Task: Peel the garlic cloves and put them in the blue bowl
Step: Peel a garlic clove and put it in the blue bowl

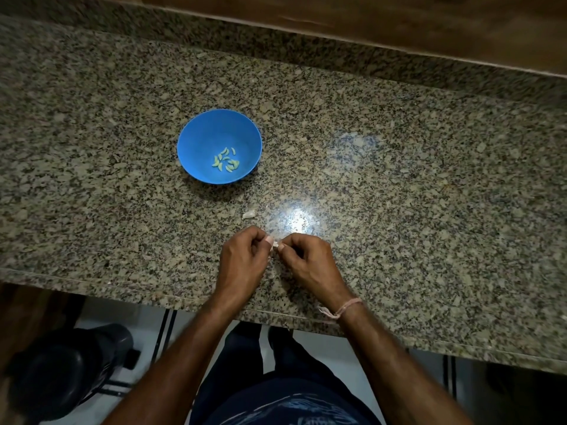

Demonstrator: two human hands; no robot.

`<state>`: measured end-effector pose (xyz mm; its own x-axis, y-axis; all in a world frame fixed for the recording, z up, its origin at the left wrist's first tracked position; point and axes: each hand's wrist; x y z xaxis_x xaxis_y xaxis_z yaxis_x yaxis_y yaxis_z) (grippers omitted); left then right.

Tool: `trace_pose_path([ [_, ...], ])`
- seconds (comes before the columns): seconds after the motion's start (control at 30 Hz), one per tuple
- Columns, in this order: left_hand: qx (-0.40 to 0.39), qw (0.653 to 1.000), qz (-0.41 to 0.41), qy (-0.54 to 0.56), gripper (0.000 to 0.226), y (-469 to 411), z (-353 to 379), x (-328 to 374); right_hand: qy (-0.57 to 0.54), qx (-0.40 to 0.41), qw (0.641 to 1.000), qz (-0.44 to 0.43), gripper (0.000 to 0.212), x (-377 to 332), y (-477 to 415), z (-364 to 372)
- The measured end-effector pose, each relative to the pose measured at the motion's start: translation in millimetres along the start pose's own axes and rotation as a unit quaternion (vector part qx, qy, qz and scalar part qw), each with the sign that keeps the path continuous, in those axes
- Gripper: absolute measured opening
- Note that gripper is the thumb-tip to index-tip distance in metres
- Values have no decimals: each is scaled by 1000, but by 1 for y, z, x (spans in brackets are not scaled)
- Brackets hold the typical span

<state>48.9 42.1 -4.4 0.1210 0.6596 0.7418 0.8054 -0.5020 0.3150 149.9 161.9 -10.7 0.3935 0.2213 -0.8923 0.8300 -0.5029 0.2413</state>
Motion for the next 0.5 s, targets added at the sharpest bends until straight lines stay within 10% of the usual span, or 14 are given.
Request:
trace_pose_path([
  [0.2, 19, 990, 102, -100, 12, 1, 1, -9, 66, 35, 997, 11, 18, -1, -2, 6],
  [0.4, -41, 997, -68, 6, 18, 2, 9, 2, 198, 78, 973, -92, 20, 0, 4, 10],
  [0.5, -15, 999, 9, -32, 15, 4, 10, 0, 115, 106, 988, -13, 18, -5, 4, 12],
])
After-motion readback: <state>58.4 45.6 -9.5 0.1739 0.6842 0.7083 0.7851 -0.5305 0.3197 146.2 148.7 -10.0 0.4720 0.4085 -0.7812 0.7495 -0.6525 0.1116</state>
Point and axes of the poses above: each hand's wrist, its own y-axis away from the middle knuckle, its own z-axis out of the palm, x = y × z, and after that the axes turned 6 degrees about -z, right-handed
